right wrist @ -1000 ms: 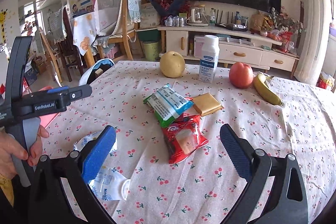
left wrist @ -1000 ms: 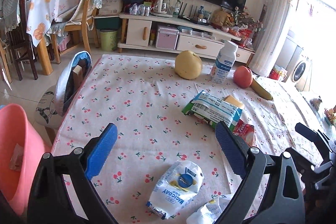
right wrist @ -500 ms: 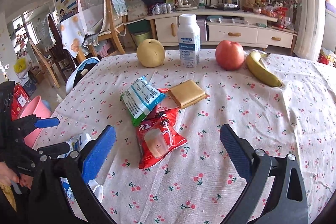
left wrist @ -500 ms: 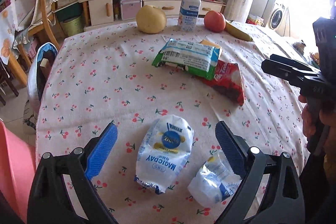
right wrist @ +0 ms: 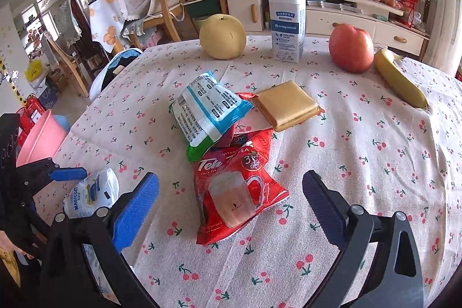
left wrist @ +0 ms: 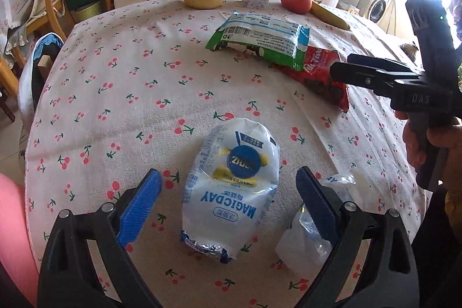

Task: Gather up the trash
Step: 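Grasp the white Magicday bag with the left tool while the right tool grasps the red Teh tea packet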

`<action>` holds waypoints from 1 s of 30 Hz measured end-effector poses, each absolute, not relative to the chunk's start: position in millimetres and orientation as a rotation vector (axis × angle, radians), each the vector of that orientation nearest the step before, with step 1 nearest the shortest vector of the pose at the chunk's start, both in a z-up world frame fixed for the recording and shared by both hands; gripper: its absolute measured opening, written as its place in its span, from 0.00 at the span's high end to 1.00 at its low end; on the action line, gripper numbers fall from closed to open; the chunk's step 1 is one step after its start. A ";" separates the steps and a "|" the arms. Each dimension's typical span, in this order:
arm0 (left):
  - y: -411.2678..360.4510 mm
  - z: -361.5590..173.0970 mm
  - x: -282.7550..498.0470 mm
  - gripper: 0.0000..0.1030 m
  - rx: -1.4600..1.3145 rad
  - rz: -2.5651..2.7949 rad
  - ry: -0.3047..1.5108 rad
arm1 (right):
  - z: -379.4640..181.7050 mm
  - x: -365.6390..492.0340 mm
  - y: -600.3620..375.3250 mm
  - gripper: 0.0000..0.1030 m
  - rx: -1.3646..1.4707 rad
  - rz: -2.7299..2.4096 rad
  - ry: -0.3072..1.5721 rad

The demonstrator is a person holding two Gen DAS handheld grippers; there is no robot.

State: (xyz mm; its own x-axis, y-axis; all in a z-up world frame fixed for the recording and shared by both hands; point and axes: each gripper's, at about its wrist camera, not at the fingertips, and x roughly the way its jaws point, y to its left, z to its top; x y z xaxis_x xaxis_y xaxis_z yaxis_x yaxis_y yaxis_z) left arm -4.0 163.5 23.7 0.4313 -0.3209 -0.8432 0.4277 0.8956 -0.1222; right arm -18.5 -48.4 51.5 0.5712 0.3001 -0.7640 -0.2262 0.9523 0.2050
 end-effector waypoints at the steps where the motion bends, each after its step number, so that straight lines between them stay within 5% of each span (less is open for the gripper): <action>1: 163.9 23.7 -3.6 0.08 0.115 -0.468 1.020 | 49.6 -17.0 -47.9 0.05 0.090 0.310 0.917; 7: 158.6 22.9 -3.4 0.08 0.132 -0.467 1.004 | 43.2 -10.6 -42.0 0.06 0.059 0.309 0.936; 11: 155.8 23.2 -4.4 0.18 0.148 -0.467 0.986 | 39.9 -7.5 -38.2 0.23 0.020 0.291 0.951; 21: 160.8 25.4 -3.5 0.39 0.150 -0.414 0.963 | 33.7 -9.6 -28.1 0.24 -0.105 0.257 0.946; 30: 162.9 25.4 -3.3 0.40 0.129 -0.402 0.962 | 33.3 -13.6 -26.1 0.29 -0.138 0.237 0.937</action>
State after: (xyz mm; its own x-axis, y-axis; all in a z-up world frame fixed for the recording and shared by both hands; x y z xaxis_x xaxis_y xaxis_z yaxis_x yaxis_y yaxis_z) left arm -3.3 162.9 25.4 0.5042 -0.2760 -0.8183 0.3887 0.9187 -0.0703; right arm -13.6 -26.1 33.3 0.5693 0.1413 -0.8099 -0.2602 0.9654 -0.0145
